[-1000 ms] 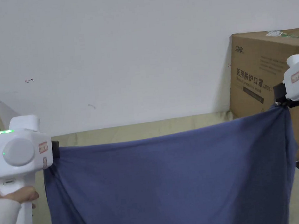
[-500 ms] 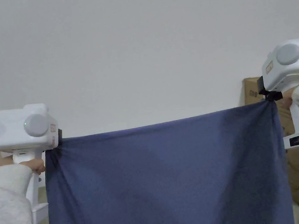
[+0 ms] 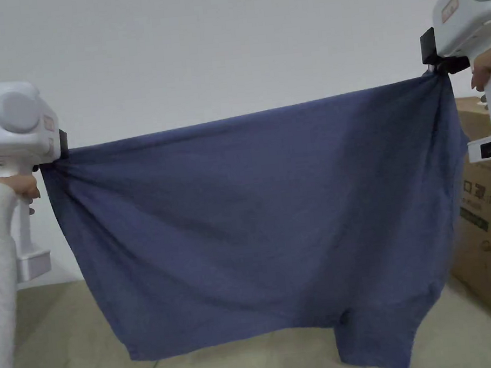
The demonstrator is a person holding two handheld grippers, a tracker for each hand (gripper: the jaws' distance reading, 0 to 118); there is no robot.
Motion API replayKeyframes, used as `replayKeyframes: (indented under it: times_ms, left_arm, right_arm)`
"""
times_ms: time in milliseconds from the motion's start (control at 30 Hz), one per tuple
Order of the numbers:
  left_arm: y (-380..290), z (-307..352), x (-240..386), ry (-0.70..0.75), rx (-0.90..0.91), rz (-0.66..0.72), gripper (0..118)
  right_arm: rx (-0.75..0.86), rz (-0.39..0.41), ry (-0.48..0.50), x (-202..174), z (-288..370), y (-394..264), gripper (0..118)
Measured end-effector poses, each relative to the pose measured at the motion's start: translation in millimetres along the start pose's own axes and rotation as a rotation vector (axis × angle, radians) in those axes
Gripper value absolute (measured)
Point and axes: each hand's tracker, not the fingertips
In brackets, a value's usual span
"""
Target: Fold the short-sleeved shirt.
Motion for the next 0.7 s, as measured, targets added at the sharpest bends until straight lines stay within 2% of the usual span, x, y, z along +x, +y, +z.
replayKeyframes:
  times_ms: [133,233,367,400,533,700]
  left_arm:
    - [-43,-21,8,-0.009,-0.058,-0.005,4]
    - [-94,-50,23,0.013,-0.155,-0.02,4]
    - [-185,-97,43,0.03,-0.314,-0.001,4]
    - [-207,-107,47,0.034,-0.352,-0.018,4]
    - [-294,-135,63,0.061,-0.47,-0.022,4]
    - [-362,-159,59,0.063,-0.579,0.007,4]
  right_arm:
    - [-0.101,-0.025,0.003,-2,-36,-40,2]
    - [-0.195,-0.014,0.001,-7,-71,-86,2]
    - [-0.375,0.029,-0.022,-17,-131,-171,2]
    - [-0.401,0.001,-0.033,-17,-146,-190,2]
    - [-0.56,0.01,-0.062,-15,-191,-284,2]
    - [-0.709,-0.032,-0.088,-10,-203,-374,2]
